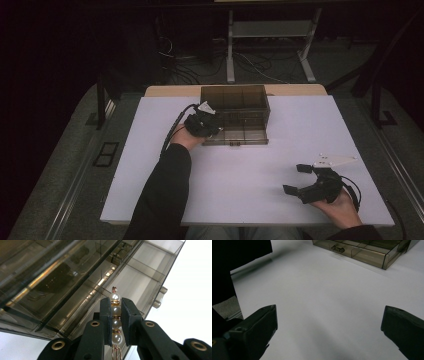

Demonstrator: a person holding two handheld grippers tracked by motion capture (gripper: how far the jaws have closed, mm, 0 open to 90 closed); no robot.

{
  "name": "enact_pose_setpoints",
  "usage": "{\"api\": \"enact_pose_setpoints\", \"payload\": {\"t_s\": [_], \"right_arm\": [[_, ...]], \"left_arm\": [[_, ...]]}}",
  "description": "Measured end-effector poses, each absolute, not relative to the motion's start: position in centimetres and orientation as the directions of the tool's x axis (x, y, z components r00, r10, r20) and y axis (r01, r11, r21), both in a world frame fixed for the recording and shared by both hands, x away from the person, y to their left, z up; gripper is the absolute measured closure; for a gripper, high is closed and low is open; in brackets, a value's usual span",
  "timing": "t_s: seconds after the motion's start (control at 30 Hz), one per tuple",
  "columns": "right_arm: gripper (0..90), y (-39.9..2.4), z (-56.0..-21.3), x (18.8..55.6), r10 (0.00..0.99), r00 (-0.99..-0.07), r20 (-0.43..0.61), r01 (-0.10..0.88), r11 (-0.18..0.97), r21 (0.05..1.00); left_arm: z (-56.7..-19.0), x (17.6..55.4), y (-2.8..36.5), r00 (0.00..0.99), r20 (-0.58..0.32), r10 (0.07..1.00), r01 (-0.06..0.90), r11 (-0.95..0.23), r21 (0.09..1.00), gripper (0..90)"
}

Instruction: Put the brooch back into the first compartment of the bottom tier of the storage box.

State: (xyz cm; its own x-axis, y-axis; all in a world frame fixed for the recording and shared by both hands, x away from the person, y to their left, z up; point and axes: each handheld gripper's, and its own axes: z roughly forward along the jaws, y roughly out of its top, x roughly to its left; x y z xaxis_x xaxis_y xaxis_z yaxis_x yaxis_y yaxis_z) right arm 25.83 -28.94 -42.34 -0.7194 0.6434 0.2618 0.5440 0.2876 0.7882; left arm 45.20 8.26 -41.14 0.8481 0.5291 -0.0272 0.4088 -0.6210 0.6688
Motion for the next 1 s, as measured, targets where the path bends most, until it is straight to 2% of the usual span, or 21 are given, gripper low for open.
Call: {"api": "enact_pose_setpoints", "payload": {"t_s": [0.7, 1.0], "right_arm": [[0.2, -28.9, -42.4, 25.8, 0.643, -0.721, 0.257, 0.542, 0.293, 0.788], [0.2, -28.9, -42.3, 25.8, 0.644, -0.721, 0.255, 0.541, 0.292, 0.789]], "left_arm": [[-42.4, 45.5, 8.1, 0.845, -0.053, 0.533, 0.436, -0.627, 0.646, 78.1], [-41.8, 45.3, 8.5, 0.843, -0.103, 0.528, 0.453, -0.594, 0.664, 69.7]]}}
